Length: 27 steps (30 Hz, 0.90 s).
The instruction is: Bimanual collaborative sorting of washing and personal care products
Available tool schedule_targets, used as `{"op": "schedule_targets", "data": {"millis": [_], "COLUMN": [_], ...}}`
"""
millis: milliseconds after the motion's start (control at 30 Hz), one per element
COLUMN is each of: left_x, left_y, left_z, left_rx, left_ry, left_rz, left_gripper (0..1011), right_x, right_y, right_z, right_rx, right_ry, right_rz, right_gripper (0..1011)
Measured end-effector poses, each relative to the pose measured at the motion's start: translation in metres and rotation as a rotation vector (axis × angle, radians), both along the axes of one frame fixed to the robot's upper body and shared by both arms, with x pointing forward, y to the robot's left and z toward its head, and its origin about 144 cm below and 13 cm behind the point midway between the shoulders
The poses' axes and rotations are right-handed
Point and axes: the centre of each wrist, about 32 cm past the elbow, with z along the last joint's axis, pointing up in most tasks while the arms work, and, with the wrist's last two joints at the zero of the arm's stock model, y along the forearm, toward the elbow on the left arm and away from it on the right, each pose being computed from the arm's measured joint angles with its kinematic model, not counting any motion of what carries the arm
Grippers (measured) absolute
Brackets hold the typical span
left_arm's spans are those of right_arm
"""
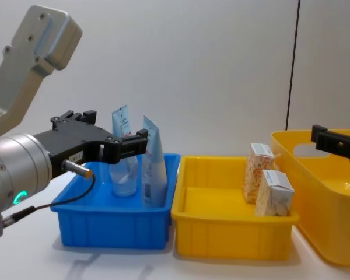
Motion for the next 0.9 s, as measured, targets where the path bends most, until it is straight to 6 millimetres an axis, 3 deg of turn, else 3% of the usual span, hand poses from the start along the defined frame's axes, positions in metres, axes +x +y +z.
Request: {"op": "schedule_targets", "data": {"millis": [900], "left_x": [0.0], "left_y": [0.0], "left_z": [0.0], "left_rx": [0.0], "left_ry": [0.0], "left_rz": [0.0], "left_gripper": [1001], "right_x": [0.0], "right_y": [0.0], "right_z": [0.0], "right_rx": [0.0], "right_ry": [0.0], "right_rz": [0.0], "right_gripper": [1002]}}
